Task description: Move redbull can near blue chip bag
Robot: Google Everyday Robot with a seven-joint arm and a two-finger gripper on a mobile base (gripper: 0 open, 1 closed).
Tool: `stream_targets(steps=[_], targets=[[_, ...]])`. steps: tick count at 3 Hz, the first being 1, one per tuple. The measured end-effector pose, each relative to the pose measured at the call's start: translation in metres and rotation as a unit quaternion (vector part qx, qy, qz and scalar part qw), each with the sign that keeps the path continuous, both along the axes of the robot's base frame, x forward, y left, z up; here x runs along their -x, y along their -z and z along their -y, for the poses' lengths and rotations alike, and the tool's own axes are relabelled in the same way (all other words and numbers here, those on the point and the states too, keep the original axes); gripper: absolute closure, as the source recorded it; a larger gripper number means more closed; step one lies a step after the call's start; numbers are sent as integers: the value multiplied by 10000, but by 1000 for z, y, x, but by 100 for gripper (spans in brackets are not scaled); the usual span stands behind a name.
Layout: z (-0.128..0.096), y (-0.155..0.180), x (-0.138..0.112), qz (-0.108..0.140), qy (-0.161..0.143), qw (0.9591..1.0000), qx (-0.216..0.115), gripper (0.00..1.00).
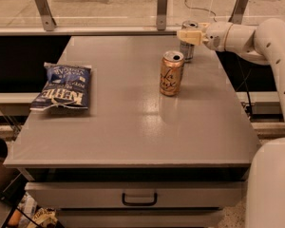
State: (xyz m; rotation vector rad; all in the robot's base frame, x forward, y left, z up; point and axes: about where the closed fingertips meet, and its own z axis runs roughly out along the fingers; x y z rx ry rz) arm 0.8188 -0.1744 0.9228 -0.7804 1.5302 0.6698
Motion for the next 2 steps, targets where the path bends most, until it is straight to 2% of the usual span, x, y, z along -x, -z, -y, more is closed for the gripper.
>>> stream_targets(steps=[2], targets=[[-3, -7, 4, -88, -62, 9999, 94, 100]])
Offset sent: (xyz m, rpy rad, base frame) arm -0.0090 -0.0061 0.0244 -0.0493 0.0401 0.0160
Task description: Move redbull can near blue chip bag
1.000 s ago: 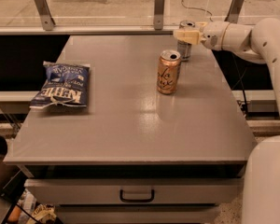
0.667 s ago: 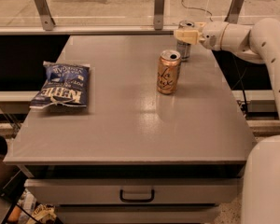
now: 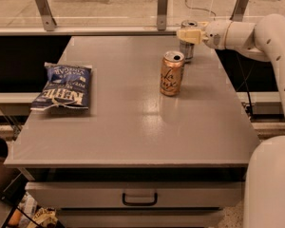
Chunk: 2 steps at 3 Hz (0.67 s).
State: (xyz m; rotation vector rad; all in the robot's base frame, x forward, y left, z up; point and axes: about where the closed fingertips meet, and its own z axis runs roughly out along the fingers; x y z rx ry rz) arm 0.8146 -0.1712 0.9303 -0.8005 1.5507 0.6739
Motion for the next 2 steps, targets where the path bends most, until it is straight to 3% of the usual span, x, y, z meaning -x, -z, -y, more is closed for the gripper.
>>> stream_targets(steps=[1, 2], targets=[[4, -15, 9, -99, 34, 9998, 183, 100], [3, -52, 26, -126, 55, 9992, 370, 100]])
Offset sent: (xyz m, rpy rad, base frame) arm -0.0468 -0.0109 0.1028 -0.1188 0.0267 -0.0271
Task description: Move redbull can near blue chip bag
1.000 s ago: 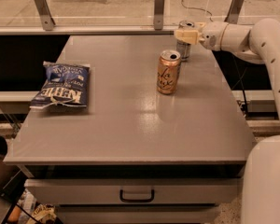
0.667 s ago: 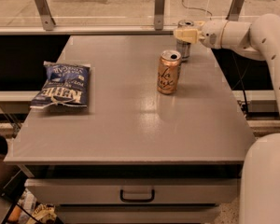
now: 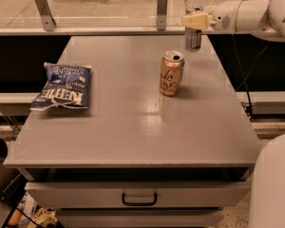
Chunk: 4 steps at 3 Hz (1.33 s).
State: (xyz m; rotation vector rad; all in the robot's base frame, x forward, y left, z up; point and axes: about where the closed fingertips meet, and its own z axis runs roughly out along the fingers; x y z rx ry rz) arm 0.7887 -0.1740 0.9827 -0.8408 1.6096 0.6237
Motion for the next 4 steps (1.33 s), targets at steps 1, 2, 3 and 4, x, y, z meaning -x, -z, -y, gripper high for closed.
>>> stream_targets(steps=[1, 2, 3, 4], targets=[[-8, -36, 19, 61, 40, 10000, 20, 100], [-20, -53, 31, 130, -8, 9998, -124, 100], [-42, -65, 44, 272, -161, 9992, -260, 100], [-65, -70, 58, 376, -251, 9987, -231, 100]])
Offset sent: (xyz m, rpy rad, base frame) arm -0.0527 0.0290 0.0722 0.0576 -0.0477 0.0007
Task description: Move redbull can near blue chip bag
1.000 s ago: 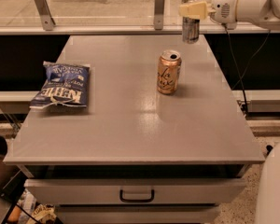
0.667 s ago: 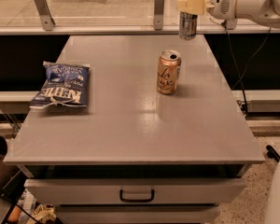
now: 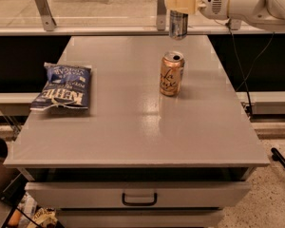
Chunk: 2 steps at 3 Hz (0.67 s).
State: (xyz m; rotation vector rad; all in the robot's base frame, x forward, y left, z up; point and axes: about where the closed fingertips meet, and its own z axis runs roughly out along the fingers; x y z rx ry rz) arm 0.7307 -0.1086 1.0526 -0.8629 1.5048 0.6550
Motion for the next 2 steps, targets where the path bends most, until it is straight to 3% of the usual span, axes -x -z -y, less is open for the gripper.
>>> stream_targets(steps=[1, 2], targets=[[-22, 0, 18, 85, 17, 9998, 159, 100], [-39, 8, 32, 116, -16, 9999, 107, 100]])
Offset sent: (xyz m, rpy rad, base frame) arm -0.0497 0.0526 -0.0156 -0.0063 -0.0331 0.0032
